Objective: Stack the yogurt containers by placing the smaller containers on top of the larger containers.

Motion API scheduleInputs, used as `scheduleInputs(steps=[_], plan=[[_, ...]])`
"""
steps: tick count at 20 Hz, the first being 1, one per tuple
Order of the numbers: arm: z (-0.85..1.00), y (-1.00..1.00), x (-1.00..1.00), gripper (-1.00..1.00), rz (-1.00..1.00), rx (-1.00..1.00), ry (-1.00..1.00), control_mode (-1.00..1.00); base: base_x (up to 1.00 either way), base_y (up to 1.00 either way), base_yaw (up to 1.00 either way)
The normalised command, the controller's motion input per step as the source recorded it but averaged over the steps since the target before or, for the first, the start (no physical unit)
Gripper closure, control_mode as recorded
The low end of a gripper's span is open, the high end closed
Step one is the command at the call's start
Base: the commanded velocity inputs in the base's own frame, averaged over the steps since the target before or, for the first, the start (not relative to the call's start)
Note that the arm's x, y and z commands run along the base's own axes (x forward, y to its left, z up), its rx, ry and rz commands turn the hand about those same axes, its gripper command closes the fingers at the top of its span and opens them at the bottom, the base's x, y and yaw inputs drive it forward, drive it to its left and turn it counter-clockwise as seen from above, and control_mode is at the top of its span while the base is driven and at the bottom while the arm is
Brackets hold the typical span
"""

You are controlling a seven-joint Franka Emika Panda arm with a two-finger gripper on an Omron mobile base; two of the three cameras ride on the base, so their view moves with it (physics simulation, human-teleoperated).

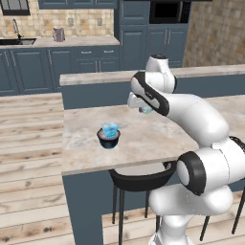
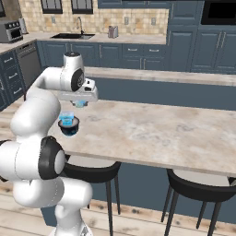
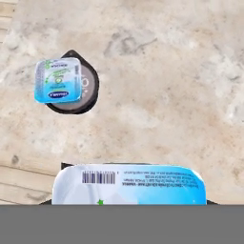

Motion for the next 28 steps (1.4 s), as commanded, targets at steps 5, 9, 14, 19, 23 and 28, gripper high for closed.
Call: scheduleInputs(steps=[5,9,14,19,23,28], plan=[[0.07,0.36,-0.05,1.00,0.11,-0.08,0.00,-1.00,0.00,0.00,0.00],[0.03,0.31,-0.11,1.00,0.05,-0.03,0.00,-1.00,0.00,0.00,0.00],[0.00,0.26,-0.09,1.00,0.01,0.00,0.00,-1.00,0.00,0.00,0.00],[0.00,0.18,-0.07,1.00,0.00,0.00,0.00,-1.00,0.00,0.00,0.00],[0.00,0.22,-0.01,1.00,0.00,0.00,-0.05,-1.00,0.00,0.00,0.00],[-0.01,0.26,0.03,1.00,0.00,0.00,-0.04,-1.00,0.00,0.00,0.00]])
